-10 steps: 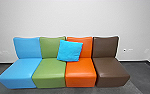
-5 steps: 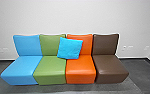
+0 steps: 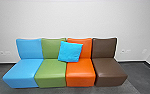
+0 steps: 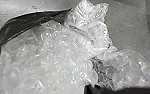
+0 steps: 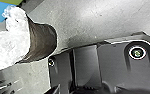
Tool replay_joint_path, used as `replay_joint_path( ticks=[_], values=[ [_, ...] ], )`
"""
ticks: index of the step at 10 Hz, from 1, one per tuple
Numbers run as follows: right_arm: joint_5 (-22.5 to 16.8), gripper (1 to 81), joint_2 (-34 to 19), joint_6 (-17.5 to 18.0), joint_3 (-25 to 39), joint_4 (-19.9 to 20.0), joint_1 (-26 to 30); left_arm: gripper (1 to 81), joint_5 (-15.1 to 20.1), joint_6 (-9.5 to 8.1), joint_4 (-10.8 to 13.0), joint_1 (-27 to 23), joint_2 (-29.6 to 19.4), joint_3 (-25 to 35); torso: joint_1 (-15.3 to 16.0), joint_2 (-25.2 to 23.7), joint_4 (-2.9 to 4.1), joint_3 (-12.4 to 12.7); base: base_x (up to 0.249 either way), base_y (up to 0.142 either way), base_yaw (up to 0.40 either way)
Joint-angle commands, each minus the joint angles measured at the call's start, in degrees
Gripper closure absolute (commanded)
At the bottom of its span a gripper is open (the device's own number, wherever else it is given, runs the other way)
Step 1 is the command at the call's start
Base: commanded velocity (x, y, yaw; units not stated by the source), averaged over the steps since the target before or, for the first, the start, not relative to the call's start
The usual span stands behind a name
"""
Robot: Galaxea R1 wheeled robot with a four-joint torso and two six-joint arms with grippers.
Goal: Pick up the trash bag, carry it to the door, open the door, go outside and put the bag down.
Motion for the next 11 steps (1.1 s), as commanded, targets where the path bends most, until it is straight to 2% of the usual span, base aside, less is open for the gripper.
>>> replay_joint_path(
  ticks=[1, 5, 6, 7, 11],
  values=[
    [-3.7, 1.0, 1.0, -1.2, -2.1, 0.4, 1.6, 81.1, 3.7, 0.46, 0.0, -4.4, -0.3, 0.7, -3.6, 5.6, 0.0, 5.5, 0.0, 0.0, 0.0],
    [-3.7, 1.0, 5.6, -2.4, -7.5, 0.2, 0.1, 81.1, 3.7, 0.46, 2.8, -0.6, 3.2, -4.1, -9.0, 13.7, -0.02, 13.8, 0.0, 0.0, 0.0],
    [-3.7, 1.0, 6.8, -2.5, -9.2, 0.1, -0.2, 81.1, 3.6, 0.46, 3.3, 0.6, 4.0, -5.2, -10.4, 15.7, -0.02, 10.2, 0.0, 0.0, 0.0],
    [-3.7, 1.0, 7.6, -2.5, -10.1, -0.4, -0.8, 81.1, 3.4, 0.46, 3.6, 1.6, 4.7, -6.1, -11.7, 17.6, -0.02, 11.5, 0.0, 0.0, 0.0],
    [-3.1, 1.0, 9.5, -3.2, -13.6, -0.9, -2.6, 81.1, 2.9, 0.46, 6.4, 5.0, 8.3, -10.2, -16.6, 25.2, -0.02, 12.5, 0.0, 0.0, 0.0]
  ],
)
